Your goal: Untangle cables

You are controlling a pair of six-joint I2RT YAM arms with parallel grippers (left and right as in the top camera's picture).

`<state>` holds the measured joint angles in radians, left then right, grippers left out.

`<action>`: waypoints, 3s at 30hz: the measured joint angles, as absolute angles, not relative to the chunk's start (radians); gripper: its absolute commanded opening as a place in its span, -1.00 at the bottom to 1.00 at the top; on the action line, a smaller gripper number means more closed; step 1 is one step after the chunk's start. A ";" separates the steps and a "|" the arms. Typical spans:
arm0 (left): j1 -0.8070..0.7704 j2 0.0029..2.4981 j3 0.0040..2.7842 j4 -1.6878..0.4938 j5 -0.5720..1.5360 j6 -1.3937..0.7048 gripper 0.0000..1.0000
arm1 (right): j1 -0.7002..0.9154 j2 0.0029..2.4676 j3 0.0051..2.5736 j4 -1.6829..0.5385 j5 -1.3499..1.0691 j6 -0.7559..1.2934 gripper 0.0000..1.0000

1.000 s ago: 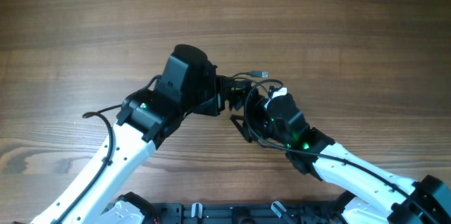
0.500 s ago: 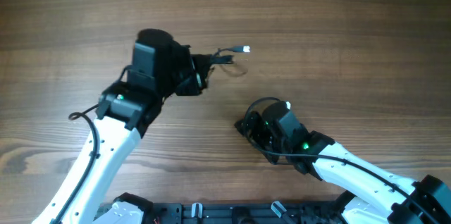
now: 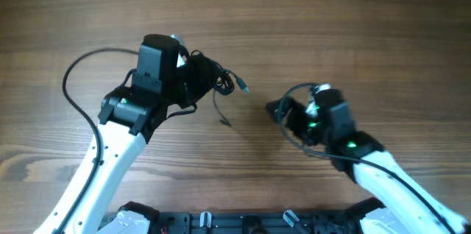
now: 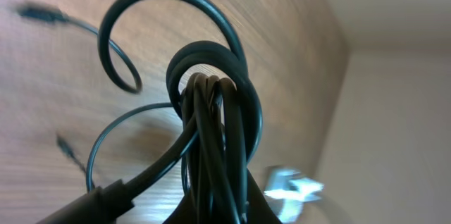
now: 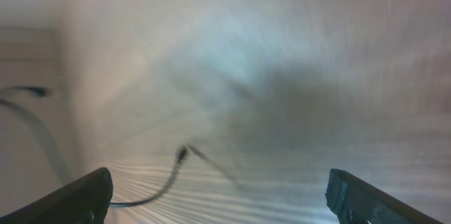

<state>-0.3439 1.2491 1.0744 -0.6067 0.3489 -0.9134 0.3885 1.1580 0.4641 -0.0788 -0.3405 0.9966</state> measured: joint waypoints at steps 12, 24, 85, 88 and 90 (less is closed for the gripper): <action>-0.345 1.249 1.074 -0.768 0.883 0.125 -0.92 | 0.224 1.035 0.457 0.297 -0.924 0.557 0.78; -0.400 1.306 1.074 -0.786 1.124 0.213 -0.92 | 0.224 1.192 0.453 0.520 -1.260 0.538 0.31; -0.302 1.428 1.076 -0.445 0.918 -0.706 -0.92 | -0.022 1.227 0.449 0.529 -1.194 0.781 0.45; -0.325 1.428 1.076 -0.440 0.945 -0.692 -0.92 | -0.022 1.227 0.449 0.532 -1.227 0.704 0.44; -0.347 1.428 1.076 -0.439 0.953 -0.690 -0.92 | -0.022 1.227 0.449 0.533 -1.235 0.672 0.29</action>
<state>-0.3470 1.4284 1.0763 -0.4389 0.9531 -0.6899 -0.0216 1.2266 0.4492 0.5327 -1.2350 0.6724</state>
